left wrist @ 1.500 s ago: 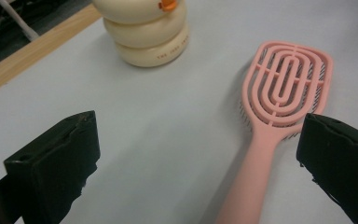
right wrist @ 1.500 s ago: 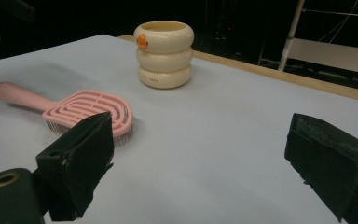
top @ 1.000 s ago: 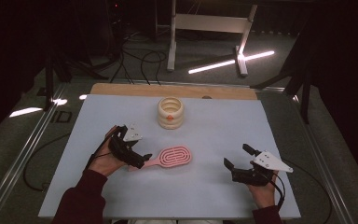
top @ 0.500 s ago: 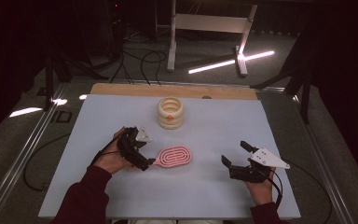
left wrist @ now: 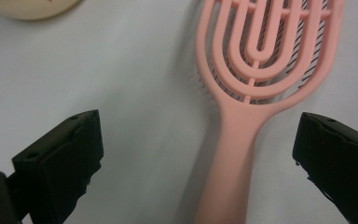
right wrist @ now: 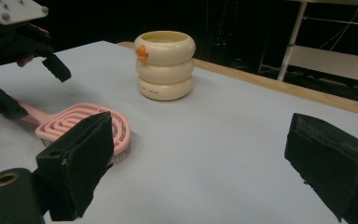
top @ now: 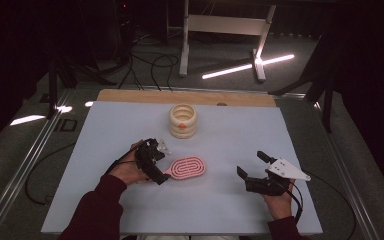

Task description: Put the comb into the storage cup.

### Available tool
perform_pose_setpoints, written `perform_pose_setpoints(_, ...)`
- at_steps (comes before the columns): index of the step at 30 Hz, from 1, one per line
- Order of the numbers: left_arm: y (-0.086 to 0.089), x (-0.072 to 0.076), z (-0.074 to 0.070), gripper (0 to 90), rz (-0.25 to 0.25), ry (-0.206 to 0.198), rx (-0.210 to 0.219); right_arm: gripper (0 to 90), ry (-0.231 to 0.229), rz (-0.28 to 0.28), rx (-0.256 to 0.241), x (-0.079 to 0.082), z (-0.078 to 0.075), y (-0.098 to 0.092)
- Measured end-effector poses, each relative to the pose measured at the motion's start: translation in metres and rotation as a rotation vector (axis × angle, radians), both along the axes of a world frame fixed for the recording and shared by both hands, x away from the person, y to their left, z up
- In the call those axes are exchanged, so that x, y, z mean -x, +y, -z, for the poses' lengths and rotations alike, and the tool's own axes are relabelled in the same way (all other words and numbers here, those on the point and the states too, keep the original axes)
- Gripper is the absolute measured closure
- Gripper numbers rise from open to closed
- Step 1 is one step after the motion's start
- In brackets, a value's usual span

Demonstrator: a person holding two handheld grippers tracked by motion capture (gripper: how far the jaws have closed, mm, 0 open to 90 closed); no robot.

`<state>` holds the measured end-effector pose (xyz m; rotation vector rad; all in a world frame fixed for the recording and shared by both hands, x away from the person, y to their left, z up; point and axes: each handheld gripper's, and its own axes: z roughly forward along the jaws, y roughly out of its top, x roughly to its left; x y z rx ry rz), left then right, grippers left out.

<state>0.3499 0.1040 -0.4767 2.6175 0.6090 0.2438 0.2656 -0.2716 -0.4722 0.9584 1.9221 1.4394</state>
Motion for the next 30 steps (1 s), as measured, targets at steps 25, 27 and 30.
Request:
perform_pose_setpoints(25,-0.015,0.0,0.023,12.0,0.047,0.099,-0.111,8.0,0.013,0.002,0.004,0.001,0.004,-0.002)
perform_pose_setpoints(27,-0.016,0.001,0.024,13.3,0.046,0.1,-0.113,8.0,0.013,0.002,0.005,0.001,0.004,-0.002)
perform_pose_setpoints(30,-0.016,0.001,0.023,15.3,0.05,0.1,-0.119,8.0,0.014,0.002,0.002,0.001,0.004,-0.002)
